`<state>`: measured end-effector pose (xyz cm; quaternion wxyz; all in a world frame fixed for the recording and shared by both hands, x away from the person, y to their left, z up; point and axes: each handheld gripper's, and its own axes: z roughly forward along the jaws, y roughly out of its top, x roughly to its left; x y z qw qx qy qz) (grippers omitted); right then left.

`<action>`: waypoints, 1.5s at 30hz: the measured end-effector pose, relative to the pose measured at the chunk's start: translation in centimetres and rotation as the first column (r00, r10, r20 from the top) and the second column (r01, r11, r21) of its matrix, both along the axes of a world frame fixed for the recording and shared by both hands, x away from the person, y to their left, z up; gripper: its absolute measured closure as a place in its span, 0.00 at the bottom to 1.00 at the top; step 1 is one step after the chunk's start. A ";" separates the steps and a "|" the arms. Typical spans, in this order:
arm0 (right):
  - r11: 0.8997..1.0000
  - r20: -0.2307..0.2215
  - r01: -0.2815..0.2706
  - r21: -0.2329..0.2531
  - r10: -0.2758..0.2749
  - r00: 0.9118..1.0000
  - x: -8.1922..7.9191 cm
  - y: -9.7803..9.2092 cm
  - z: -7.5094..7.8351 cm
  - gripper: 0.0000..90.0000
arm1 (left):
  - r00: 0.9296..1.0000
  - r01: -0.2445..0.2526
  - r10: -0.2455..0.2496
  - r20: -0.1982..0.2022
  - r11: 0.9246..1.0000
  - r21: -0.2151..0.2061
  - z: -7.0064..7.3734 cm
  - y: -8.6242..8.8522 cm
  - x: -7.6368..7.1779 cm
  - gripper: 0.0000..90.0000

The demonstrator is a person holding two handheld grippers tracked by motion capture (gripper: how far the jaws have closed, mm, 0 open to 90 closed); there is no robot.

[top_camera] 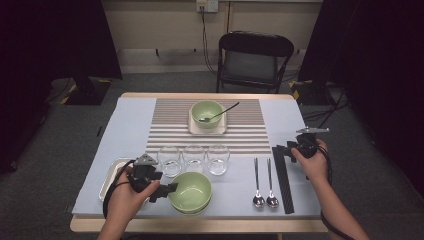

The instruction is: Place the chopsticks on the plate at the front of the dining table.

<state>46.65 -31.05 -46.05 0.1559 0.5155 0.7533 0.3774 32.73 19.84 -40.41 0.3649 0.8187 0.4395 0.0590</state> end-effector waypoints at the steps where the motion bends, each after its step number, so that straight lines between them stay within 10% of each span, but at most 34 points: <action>1: 1.000 -0.001 0.000 -0.001 0.000 1.000 0.0 0.0 -0.1 0.47 | 1.000 -0.001 0.001 0.001 1.000 -0.001 0.0 0.0 0.0 0.29; 26: 0.999 -0.022 0.025 -0.024 -0.026 0.999 -0.9 -0.2 -0.1 0.80 | 1.000 -0.004 0.004 0.004 1.000 0.000 0.0 0.1 0.0 0.29; 45: 0.998 -0.048 0.049 -0.031 -0.051 0.998 -0.9 -0.1 -0.3 0.82 | 1.000 -0.003 0.003 0.005 1.000 0.000 0.1 0.1 0.0 0.29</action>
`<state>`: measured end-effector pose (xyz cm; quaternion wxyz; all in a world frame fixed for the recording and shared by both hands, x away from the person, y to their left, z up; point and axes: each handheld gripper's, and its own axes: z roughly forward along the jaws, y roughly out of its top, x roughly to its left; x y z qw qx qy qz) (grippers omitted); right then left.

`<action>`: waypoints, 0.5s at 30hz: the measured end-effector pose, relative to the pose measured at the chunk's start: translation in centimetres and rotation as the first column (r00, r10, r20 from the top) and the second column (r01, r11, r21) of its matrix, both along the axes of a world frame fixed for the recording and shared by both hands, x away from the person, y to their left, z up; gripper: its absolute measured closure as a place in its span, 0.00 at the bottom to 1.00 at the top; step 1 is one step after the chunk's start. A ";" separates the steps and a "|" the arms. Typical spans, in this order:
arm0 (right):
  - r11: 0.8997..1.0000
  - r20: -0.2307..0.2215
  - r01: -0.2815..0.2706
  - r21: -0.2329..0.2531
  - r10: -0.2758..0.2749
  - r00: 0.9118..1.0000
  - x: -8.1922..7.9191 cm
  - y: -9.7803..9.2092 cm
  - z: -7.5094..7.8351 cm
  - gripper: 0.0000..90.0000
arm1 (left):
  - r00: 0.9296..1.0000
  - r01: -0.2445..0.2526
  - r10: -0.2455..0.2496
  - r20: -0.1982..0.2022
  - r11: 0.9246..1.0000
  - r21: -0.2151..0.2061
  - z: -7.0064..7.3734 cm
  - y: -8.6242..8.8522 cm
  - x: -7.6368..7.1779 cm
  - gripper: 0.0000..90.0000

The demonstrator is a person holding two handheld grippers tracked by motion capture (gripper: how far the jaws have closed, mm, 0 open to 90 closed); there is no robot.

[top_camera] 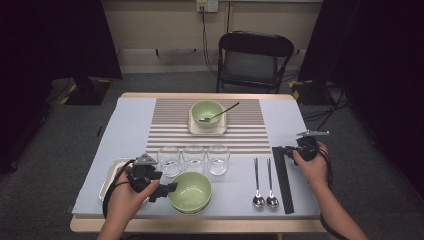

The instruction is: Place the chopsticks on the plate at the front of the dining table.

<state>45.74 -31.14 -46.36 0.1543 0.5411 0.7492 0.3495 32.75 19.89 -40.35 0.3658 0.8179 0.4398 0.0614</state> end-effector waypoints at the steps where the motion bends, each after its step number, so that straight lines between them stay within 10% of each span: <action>1: 1.000 -0.003 0.000 0.003 0.000 1.000 0.0 0.0 0.0 0.82 | 1.000 0.001 -0.001 0.000 1.000 -0.001 0.0 0.0 0.0 0.29; 15: 0.999 -0.007 0.022 -0.030 -0.023 1.000 0.2 -0.1 -0.2 0.91 | 1.000 -0.004 0.004 0.002 1.000 -0.003 0.0 0.0 0.0 0.29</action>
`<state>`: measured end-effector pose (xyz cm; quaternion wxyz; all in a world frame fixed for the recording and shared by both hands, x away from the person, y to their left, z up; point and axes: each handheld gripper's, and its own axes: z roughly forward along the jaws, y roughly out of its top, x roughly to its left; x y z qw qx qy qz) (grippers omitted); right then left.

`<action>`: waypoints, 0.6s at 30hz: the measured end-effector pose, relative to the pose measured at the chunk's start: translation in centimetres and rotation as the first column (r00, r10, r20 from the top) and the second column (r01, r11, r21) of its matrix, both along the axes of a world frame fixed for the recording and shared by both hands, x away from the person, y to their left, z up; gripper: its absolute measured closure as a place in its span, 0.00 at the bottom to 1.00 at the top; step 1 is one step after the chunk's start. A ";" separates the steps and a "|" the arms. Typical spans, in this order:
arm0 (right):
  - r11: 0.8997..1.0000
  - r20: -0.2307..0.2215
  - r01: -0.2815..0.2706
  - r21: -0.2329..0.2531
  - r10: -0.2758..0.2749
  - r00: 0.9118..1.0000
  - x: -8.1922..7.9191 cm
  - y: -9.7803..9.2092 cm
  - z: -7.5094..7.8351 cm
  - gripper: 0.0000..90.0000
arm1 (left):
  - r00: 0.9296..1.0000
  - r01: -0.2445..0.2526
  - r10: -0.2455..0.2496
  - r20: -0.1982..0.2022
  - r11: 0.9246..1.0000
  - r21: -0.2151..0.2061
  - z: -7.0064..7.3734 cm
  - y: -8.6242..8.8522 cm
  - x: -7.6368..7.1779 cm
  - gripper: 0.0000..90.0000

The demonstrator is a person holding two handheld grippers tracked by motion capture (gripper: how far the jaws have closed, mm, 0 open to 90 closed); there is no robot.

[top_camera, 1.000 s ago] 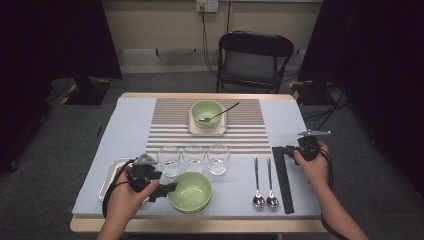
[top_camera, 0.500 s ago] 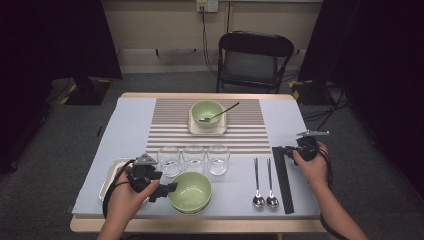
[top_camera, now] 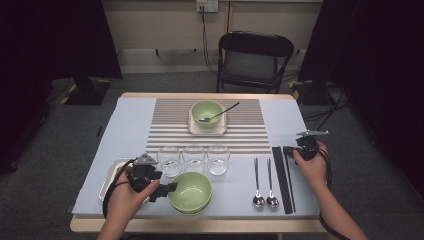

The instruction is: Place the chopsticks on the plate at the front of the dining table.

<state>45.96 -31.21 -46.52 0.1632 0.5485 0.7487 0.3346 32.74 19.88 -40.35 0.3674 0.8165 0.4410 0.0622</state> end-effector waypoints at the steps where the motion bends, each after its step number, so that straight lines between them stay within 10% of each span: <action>1: 1.000 0.003 -0.001 -0.001 0.001 1.000 0.0 -0.1 0.0 0.92 | 1.000 0.003 -0.003 -0.001 1.000 0.003 0.0 0.0 0.0 0.29; 18: 0.999 -0.010 0.029 0.023 -0.028 1.000 1.3 0.0 -0.1 0.91 | 1.000 0.000 0.000 0.002 1.000 0.000 0.1 0.1 0.0 0.29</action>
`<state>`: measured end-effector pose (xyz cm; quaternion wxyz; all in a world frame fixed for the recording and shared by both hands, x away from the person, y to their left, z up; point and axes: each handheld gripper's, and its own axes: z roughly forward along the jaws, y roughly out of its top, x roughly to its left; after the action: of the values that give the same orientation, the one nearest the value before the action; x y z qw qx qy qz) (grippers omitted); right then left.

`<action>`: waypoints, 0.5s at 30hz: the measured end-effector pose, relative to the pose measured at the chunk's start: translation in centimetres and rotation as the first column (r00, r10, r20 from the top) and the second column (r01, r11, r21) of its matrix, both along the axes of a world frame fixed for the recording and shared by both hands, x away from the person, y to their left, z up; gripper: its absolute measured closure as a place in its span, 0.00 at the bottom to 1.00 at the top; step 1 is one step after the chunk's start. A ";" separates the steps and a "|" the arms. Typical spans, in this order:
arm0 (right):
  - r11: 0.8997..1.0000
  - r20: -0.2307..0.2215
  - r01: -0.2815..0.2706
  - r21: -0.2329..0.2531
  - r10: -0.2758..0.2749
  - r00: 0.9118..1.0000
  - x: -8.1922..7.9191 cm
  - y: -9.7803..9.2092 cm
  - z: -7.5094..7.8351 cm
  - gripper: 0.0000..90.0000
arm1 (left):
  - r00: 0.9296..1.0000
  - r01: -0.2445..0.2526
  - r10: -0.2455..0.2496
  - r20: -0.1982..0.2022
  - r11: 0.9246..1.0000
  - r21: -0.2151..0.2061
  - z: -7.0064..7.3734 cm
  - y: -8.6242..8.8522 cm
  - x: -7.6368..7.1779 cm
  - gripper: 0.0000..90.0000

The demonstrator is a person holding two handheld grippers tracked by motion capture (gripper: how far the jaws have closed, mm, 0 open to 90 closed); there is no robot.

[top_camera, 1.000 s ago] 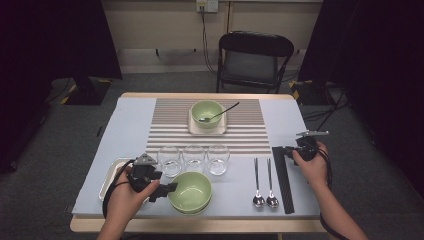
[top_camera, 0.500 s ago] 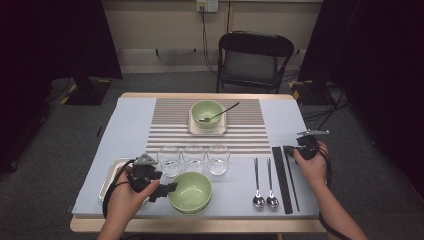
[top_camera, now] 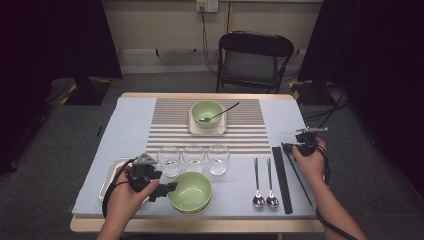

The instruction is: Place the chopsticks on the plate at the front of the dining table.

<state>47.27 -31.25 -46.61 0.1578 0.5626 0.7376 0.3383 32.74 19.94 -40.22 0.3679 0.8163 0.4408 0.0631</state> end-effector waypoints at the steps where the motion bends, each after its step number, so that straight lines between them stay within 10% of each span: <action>1: 1.000 0.005 -0.004 0.006 0.004 1.000 -0.1 0.0 0.0 0.90 | 1.000 0.000 0.000 0.000 1.000 -0.001 0.0 0.0 0.0 0.29; 15: 1.000 0.015 -0.028 -0.011 0.028 0.999 -1.9 -1.2 -0.1 0.89 | 1.000 0.005 -0.005 0.001 1.000 -0.004 0.0 -0.1 -0.1 0.29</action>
<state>45.36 -32.41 -46.67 0.1617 0.5489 0.7459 0.3408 32.66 19.87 -40.19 0.3698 0.8167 0.4387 0.0617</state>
